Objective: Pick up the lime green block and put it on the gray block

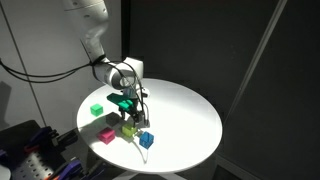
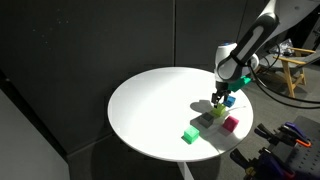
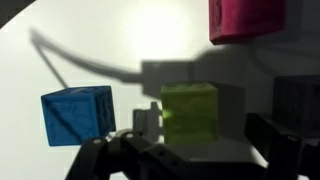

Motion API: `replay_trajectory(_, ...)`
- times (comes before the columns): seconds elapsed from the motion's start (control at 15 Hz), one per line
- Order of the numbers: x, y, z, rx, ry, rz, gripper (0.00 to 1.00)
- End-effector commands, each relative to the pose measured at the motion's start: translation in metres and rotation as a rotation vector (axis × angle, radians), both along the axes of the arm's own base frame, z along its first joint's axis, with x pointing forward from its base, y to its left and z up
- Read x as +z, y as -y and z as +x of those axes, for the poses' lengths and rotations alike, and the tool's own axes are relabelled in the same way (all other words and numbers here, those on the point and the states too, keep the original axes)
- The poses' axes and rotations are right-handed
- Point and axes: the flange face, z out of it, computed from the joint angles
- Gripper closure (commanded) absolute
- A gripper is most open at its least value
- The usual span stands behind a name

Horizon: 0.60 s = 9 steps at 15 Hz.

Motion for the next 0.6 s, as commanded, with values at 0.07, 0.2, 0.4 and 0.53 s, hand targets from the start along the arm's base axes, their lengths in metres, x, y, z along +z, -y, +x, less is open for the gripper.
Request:
replay_trajectory(0.07,-0.003,0.004,0.017,0.003,0.017,-0.002,0.0)
replay_trajectory(0.2,-0.005,0.004,0.02,0.005,0.018,-0.004,0.0)
replay_trajectory(0.4,-0.011,0.005,0.022,0.005,0.011,-0.007,0.0)
replay_trajectory(0.53,-0.016,0.006,0.021,0.005,0.004,-0.007,0.0)
